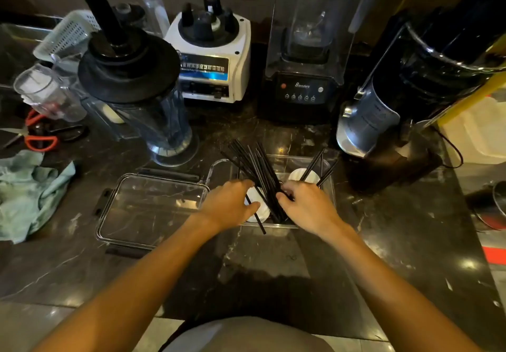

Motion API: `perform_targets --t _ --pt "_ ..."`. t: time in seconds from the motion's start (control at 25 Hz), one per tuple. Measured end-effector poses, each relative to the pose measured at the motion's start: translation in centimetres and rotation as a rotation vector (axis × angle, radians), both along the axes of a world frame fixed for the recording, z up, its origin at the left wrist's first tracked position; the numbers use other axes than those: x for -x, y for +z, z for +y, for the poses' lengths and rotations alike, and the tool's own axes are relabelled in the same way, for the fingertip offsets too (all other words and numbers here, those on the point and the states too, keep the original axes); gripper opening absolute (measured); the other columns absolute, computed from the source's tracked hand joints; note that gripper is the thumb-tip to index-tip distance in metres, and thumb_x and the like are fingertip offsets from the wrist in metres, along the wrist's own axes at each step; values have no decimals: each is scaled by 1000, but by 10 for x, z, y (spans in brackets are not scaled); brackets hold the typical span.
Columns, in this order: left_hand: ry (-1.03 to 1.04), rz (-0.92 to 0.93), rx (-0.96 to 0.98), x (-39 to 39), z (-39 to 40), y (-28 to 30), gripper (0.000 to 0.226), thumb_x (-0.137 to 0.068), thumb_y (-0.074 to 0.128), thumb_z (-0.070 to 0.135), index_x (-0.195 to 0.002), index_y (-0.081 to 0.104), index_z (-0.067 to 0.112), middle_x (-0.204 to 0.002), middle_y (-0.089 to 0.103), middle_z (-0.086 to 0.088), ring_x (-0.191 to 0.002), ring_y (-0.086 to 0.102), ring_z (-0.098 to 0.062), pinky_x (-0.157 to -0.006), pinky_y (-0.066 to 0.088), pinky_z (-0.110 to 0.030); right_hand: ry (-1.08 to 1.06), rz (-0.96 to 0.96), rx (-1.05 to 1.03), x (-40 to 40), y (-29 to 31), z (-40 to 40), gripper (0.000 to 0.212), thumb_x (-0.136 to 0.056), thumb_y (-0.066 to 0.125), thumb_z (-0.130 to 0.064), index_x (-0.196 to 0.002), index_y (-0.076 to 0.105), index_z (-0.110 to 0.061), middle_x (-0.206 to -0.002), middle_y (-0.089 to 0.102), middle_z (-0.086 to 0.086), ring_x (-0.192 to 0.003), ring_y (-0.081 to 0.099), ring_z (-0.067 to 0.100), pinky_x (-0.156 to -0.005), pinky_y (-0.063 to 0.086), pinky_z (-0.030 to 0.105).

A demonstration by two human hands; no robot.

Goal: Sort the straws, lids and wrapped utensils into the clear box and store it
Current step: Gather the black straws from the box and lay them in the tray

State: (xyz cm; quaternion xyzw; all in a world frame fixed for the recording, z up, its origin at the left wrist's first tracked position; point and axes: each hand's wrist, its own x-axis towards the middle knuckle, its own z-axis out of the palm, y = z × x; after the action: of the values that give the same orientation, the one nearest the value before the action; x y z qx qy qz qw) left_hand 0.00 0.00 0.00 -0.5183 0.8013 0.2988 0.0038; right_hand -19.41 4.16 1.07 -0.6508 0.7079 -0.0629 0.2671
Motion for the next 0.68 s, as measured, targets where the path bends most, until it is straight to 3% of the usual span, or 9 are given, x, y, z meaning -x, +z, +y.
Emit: perform_targets --t 0.08,0.2,0.4,0.52,0.6,0.68 --pt "-15 -50 -20 3 3 -2 54 -97 61 43 -145 54 18 -135 68 -8 -122 65 -33 -98 53 -44 -35 -31 2 3 -5 6 23 -102 54 -38 -104 71 -23 -85 72 -4 -80 69 18 -69 55 38" --pt "-17 -106 -53 10 11 -4 49 -99 58 44 -139 56 17 -125 71 -9 -115 67 -33 -93 52 -41 -45 -17 -43 7 -10 16 18 -103 55 -35 -93 67 -26 -72 63 -12 -66 58 5 -55 39 24" --pt "41 -223 10 26 17 -10 37 -97 58 40 -124 59 15 -115 73 -9 -105 70 -31 -79 48 -37 -152 -14 -79 20 -12 23 23 -102 56 -34 -88 66 -19 -76 67 -2 -78 67 25 -62 43 34" --pt "121 -56 7 35 18 -14 51 -97 61 25 -144 45 12 -105 74 -6 -95 73 -27 -77 56 -38 -221 -31 -118 26 -16 24 23 -100 58 -33 -112 65 -15 -98 74 7 -93 70 31 -75 55 40" --pt "203 106 -49 38 16 -19 68 -97 61 17 -155 27 8 -99 74 -4 -89 75 -24 -77 59 -38 -268 -62 -140 28 -17 22 31 -99 60 -33 -122 61 -13 -107 74 9 -100 70 33 -77 53 38" --pt "322 229 -141 42 13 -26 67 -96 63 13 -153 28 8 -102 75 -3 -93 75 -23 -76 57 -32 -325 -105 -182 28 -21 20 38 -99 62 -33 -128 55 -10 -113 71 10 -107 68 34 -79 50 36"
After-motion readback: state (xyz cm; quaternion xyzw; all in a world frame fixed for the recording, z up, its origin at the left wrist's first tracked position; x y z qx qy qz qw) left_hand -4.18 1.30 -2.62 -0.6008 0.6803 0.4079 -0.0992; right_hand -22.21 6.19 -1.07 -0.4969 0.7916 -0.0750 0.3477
